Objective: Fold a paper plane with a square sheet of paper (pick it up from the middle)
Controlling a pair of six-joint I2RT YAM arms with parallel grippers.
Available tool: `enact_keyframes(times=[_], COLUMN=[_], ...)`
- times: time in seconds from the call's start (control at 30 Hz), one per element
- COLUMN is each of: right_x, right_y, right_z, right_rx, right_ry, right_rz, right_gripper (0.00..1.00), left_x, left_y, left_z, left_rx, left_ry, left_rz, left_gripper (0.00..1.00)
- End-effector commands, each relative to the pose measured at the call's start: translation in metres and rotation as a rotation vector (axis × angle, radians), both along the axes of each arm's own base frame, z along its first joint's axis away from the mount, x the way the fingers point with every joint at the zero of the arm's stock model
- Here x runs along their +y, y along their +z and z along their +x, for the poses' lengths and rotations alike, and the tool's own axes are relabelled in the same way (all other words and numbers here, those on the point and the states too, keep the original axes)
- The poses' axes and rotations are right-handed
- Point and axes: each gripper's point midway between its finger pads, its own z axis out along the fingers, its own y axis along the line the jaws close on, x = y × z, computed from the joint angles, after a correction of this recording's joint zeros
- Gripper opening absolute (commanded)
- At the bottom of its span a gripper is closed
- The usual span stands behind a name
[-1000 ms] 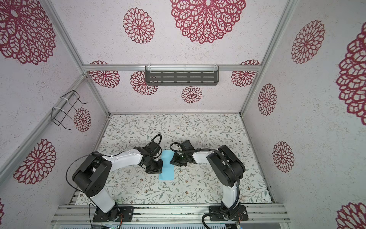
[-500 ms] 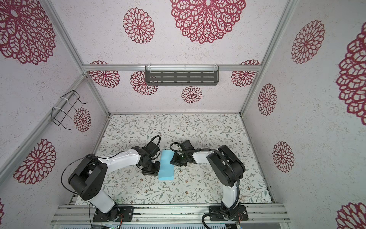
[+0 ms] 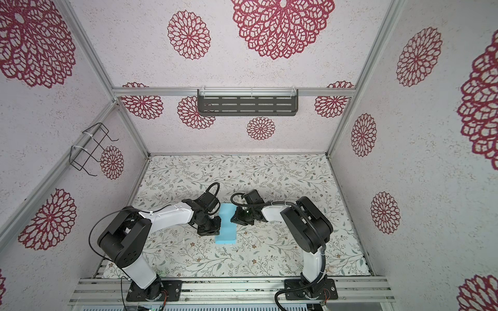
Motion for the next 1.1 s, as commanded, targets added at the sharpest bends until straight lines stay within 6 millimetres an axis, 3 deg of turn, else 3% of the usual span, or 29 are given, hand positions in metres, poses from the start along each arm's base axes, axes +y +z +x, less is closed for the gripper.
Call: enact_keyframes(times=[0.0, 0.17, 0.37, 0.57, 0.63, 0.8, 1.07], right_x=[-0.049, -0.050, -0.050, -0.050, -0.050, -0.050, -0.050], right_y=[-0.066, -0.066, -0.066, -0.067, -0.066, -0.067, -0.066], right_z=[-0.024, -0.023, -0.022, -0.022, -0.022, -0.022, -0.022], right_rx=[0.110, 0.109, 0.108, 0.109, 0.108, 0.107, 0.109], right_ry=[-0.050, -0.049, -0.056, -0.054, -0.055, -0.054, -0.053], right_rz=[-0.277, -0.284, -0.287, -0.285, -0.284, -0.286, -0.286], right_gripper=[0.20, 0.19, 0.19, 0.19, 0.20, 0.20, 0.19], left_x=[0.016, 0.031, 0.024, 0.012, 0.004, -0.011, -0.003], left_y=[-0.006, -0.007, -0.005, 0.032, 0.036, 0.020, 0.000], left_z=[-0.005, -0.027, -0.045, -0.017, -0.009, -0.007, -0.024], left_rx=[0.014, 0.056, 0.074, -0.067, -0.095, -0.051, 0.012], left_ry=[0.016, 0.030, 0.033, 0.034, 0.035, 0.020, -0.001], left_rz=[0.077, 0.124, 0.104, 0.057, 0.026, -0.005, 0.055], left_gripper=[0.04, 0.04, 0.05, 0.06, 0.07, 0.06, 0.05])
